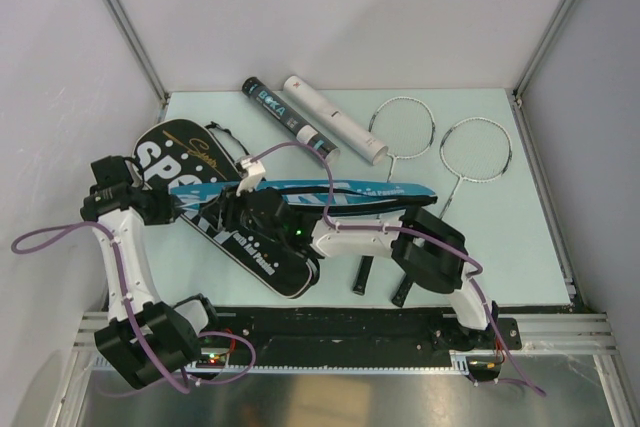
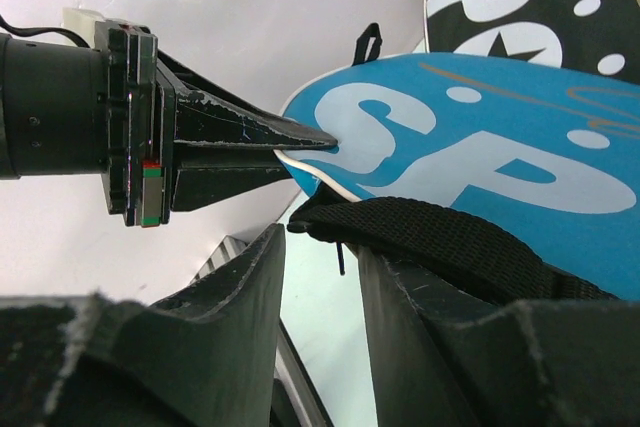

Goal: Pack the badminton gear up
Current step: Zip the racket bag at the center of the board.

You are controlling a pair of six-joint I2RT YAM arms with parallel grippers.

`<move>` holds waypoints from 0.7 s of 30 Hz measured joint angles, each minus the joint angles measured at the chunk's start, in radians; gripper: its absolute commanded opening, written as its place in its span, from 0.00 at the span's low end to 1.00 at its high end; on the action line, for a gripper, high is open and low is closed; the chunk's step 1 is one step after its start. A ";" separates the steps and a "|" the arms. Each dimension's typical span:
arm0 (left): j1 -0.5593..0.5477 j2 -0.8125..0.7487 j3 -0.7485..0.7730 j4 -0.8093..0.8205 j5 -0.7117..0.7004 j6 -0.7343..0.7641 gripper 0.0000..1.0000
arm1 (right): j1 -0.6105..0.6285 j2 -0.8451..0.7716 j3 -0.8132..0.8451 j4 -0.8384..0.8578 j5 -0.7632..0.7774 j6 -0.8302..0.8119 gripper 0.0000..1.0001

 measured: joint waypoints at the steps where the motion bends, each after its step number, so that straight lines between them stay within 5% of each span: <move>1: 0.000 0.000 -0.003 0.000 0.000 0.000 0.00 | 0.001 0.000 0.000 -0.006 0.003 0.008 0.40; 21: 0.000 0.000 -0.008 -0.019 0.000 0.000 0.00 | 0.021 -0.034 -0.007 -0.103 0.013 -0.048 0.38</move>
